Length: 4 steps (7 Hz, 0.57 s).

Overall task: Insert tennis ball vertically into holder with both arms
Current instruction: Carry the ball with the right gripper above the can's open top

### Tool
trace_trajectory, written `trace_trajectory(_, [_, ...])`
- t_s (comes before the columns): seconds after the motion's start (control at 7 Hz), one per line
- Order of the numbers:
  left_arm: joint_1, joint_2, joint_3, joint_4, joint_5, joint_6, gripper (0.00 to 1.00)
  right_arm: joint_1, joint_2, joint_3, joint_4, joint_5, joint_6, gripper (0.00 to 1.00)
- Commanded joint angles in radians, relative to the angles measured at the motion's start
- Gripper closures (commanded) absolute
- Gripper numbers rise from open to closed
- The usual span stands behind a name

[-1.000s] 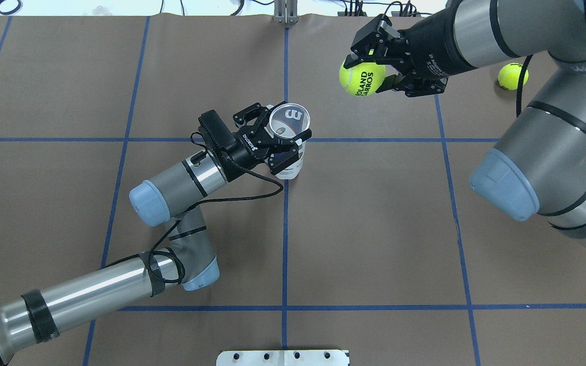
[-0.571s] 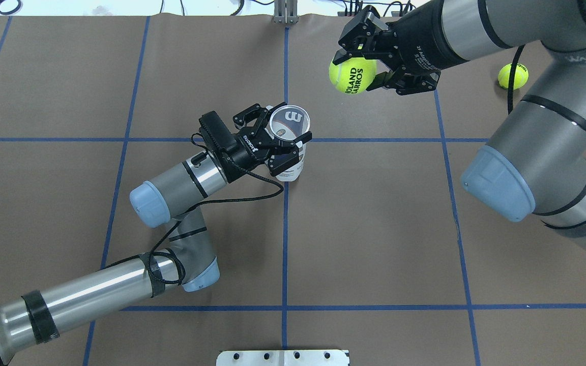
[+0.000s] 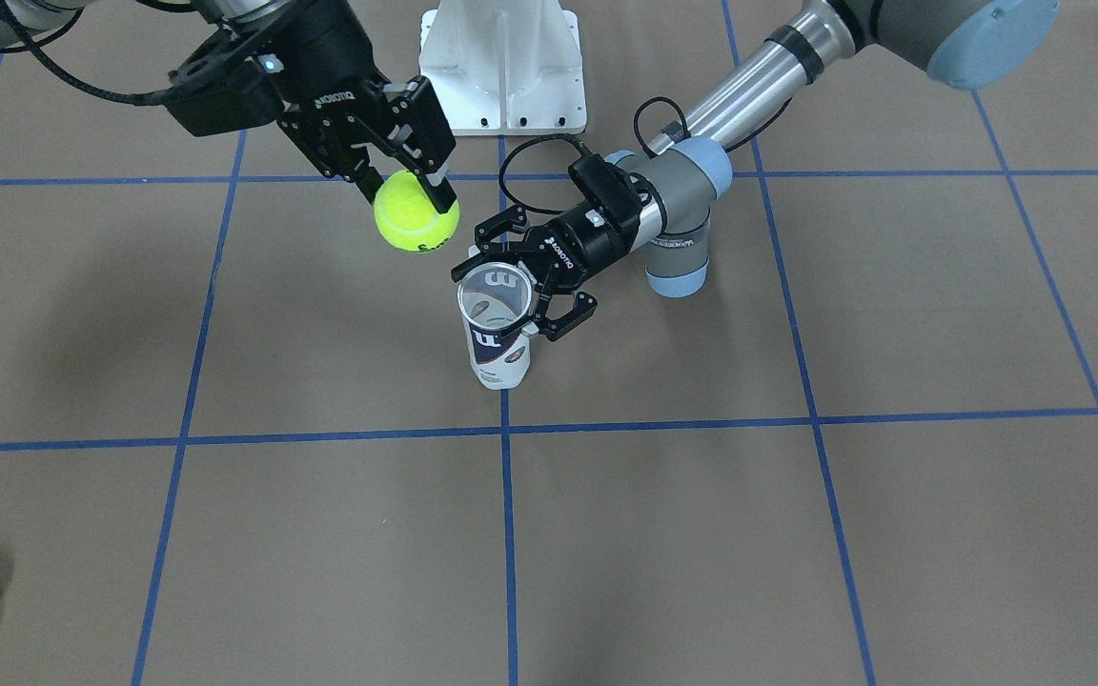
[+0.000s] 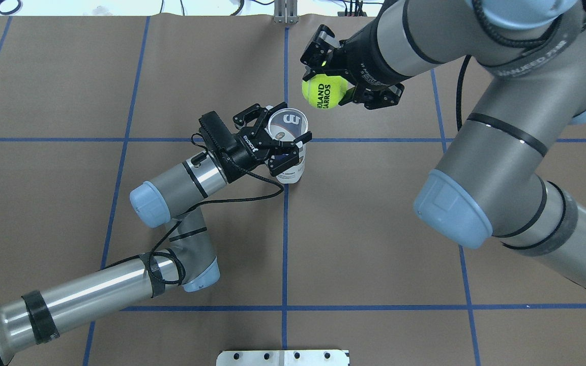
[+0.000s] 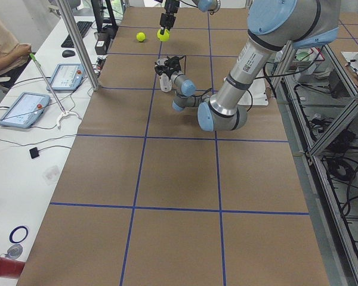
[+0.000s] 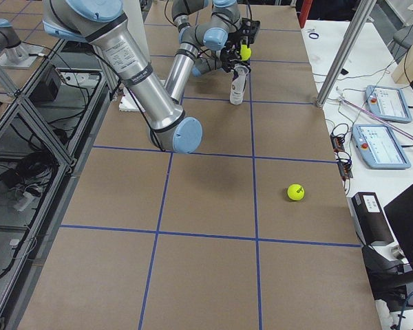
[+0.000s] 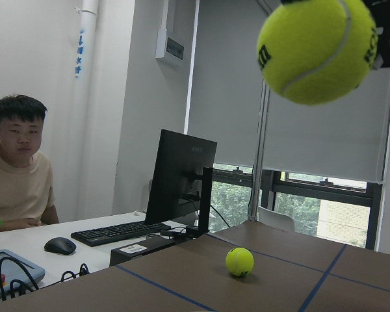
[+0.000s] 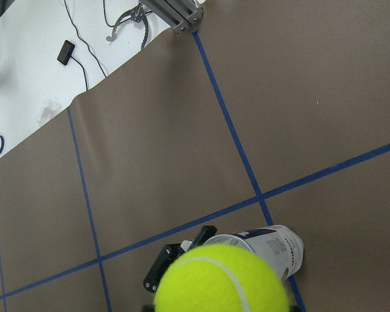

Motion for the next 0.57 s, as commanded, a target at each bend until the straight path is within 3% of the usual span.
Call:
trace_trajectory(0.0, [0.006, 0.0, -0.001, 0.0, 0.001, 0.0, 0.12, -0.031, 0.061, -0.037, -0.086, -0.034, -0.004, 0.83])
trace_trajectory(0.43, [0.01, 0.0, 0.0, 0.002, 0.001, 0.002, 0.12, -0.049, 0.101, -0.088, -0.108, -0.051, -0.005, 0.8])
